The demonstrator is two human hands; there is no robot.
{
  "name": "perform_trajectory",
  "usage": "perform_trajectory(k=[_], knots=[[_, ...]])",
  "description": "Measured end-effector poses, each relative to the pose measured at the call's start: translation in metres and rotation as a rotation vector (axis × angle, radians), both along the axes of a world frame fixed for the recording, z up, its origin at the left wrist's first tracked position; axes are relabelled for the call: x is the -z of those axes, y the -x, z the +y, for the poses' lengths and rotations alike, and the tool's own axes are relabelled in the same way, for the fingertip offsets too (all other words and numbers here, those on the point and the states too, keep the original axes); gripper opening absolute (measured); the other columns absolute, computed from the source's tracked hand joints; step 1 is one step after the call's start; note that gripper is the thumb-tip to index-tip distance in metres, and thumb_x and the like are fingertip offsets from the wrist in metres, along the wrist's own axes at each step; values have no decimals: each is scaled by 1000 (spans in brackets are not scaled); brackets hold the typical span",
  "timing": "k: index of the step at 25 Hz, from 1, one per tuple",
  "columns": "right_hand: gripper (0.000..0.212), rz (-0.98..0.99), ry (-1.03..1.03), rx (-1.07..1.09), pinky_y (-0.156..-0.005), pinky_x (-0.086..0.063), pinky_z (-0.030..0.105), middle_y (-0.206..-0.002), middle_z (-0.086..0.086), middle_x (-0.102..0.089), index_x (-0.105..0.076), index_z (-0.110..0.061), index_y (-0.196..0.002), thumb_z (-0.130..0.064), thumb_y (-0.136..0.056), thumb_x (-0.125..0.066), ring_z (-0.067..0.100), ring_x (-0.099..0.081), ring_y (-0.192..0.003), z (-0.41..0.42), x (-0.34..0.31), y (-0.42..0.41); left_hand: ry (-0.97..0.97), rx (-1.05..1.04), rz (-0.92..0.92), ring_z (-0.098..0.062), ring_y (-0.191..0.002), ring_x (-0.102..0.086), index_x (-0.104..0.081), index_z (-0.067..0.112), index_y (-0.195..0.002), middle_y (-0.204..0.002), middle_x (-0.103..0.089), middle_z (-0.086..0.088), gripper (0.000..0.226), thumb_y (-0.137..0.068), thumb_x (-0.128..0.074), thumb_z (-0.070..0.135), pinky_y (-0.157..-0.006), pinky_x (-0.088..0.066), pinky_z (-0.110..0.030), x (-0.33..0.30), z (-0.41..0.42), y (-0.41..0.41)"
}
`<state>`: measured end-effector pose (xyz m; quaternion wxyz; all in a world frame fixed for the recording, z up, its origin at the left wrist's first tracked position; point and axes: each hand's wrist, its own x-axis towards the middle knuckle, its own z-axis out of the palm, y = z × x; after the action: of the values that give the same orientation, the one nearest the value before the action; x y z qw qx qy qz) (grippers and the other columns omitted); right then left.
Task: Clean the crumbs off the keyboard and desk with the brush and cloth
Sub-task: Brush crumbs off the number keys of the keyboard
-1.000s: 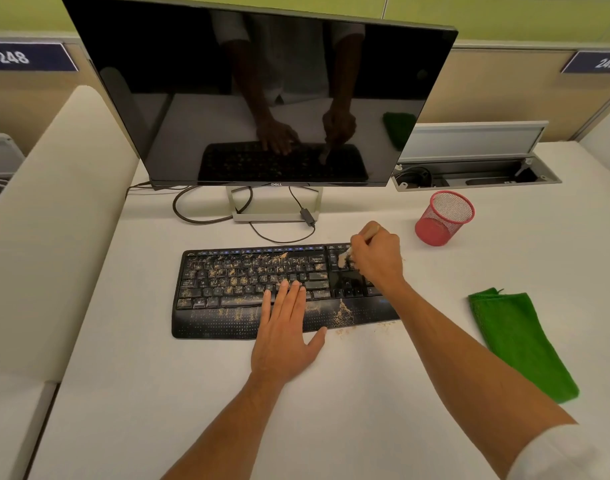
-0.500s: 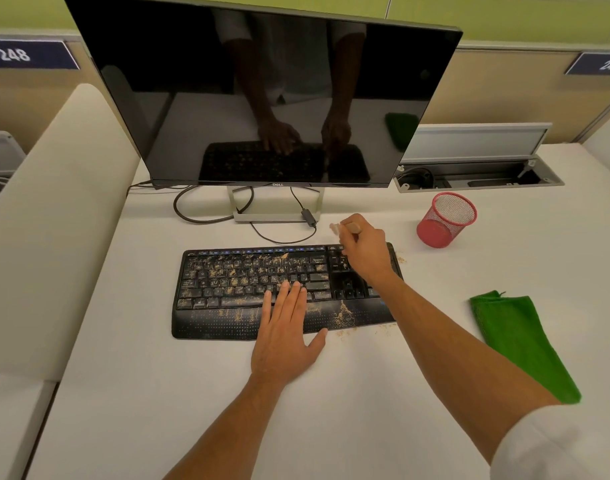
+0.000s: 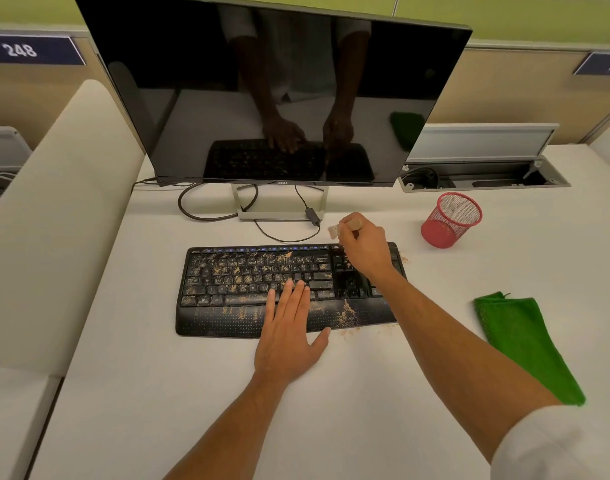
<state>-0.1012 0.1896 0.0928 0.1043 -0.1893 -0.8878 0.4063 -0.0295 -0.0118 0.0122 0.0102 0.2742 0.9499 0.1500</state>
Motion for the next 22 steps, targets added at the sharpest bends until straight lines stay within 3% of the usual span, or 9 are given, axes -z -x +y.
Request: perform_trajectory(k=[5,10,13,16,19,22], knots=[[22,-32,85,-1,-80,-60,40,-92,7,-73,-66,-13,-103,-24,-101,-48,22,-71,-86,0,5,2,-2,0,3,-16,-152,4,-18,12,-157,-164,-12,-1,82,-95,-32,64,-122,0,-47,0,0,0],[26,-17,-95,95,-58,-43,20,-91,6,-70,-65,-7,-102,-24,-104,-45,21,-65,-79,16,-5,0,9,3,1,-15,-152,7,-15,14,-157,-165,-10,0,82,-95,-30,65,-122,3,-46,1,0,1],[24,55,77,164,-65,-59,34,-84,5,-72,-67,-9,-94,-23,-100,-48,21,-70,-78,25,-5,-2,14,2,-4,-15,-152,8,-15,14,-157,-165,-8,0,83,-95,-29,66,-122,2,-47,0,0,1],[22,13,134,134,-74,-62,45,-80,3,-73,-68,-14,-90,-24,-98,-50,21,-72,-77,26,1,-7,20,2,-2,-15,-152,8,-15,13,-157,-165,-8,-1,83,-95,-28,66,-122,2,-47,-1,0,0],[22,-57,89,78,-75,-62,46,-79,3,-74,-69,-14,-88,-23,-97,-51,21,-72,-75,24,5,-11,15,0,9,-16,-152,5,-18,13,-157,-164,-11,-2,82,-94,-31,65,-122,1,-47,-1,0,0],[32,-174,-53,14,-75,-61,46,-71,10,-72,-69,-5,-78,-21,-95,-47,26,-70,-67,23,-4,-7,20,1,4,-16,-152,6,-17,13,-157,-164,-11,-1,82,-95,-31,65,-122,2,-46,0,1,1]])
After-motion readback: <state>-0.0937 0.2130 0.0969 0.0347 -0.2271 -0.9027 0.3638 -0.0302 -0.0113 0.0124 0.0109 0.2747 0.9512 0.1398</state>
